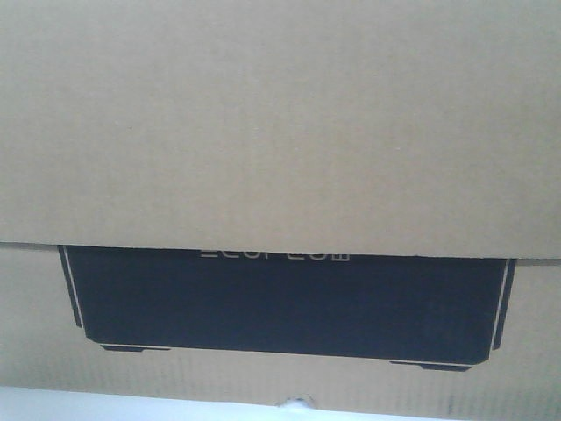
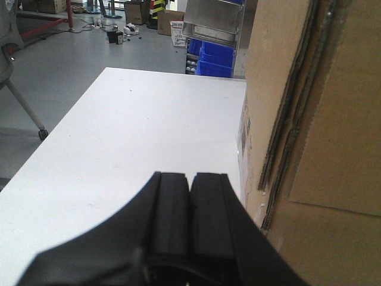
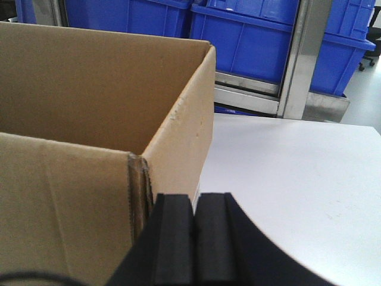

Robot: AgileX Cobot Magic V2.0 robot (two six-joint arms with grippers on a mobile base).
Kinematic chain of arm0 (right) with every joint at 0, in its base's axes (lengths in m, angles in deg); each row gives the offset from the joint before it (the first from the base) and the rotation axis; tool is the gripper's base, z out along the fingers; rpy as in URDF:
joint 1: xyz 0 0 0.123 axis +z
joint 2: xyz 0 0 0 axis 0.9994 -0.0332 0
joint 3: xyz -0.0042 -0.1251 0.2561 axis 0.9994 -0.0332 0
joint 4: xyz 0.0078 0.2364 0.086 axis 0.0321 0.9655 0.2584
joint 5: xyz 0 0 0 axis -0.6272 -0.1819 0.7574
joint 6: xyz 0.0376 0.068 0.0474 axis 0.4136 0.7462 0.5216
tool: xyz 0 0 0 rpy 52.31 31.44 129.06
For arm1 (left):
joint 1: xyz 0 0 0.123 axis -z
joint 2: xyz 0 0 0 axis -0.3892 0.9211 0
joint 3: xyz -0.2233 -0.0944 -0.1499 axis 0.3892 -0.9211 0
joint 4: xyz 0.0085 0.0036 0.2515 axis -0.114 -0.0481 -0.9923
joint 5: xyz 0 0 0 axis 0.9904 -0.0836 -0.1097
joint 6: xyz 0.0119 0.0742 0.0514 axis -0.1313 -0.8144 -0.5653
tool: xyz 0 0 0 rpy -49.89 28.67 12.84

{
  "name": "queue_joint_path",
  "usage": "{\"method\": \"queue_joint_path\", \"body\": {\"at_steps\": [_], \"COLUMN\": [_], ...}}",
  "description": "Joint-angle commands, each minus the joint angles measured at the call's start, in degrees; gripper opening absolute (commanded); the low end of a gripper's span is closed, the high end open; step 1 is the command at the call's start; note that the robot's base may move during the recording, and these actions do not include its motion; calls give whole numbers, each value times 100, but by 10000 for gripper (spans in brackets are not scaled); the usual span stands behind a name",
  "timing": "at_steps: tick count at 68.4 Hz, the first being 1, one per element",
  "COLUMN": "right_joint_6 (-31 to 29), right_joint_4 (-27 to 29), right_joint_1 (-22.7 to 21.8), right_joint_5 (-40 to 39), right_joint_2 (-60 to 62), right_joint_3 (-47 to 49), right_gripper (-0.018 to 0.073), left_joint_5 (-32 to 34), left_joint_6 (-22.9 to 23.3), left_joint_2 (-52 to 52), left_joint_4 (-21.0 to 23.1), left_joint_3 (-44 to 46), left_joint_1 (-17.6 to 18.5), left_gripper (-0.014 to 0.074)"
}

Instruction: Grab box from left shelf to table start

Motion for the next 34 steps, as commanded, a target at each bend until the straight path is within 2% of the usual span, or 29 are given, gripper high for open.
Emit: {"method": "queue_joint_path", "body": {"at_steps": [1, 13, 22, 34], "right_joint_6": [-9, -17, 20, 446], "right_joint_4": [-71, -111, -111, -111], "right_joint_1": [-12, -12, -158, -548], "right_joint_5": [-538, -690, -1345, -2285], "right_joint_2": [-18, -18, -18, -8], "right_joint_3": [141, 17, -518, -1543], "right_gripper": [57, 57, 57, 57], "left_joint_5": [549, 549, 549, 549], "left_joint_6": [-29, -29, -29, -29], "left_joint_2": [-82, -82, -82, -82], "left_joint_4": [18, 18, 18, 18], "left_joint_3": [20, 20, 20, 20], "left_joint_1": [-1, -1, -1, -1], "left_gripper": [-92, -92, -92, -92]}}
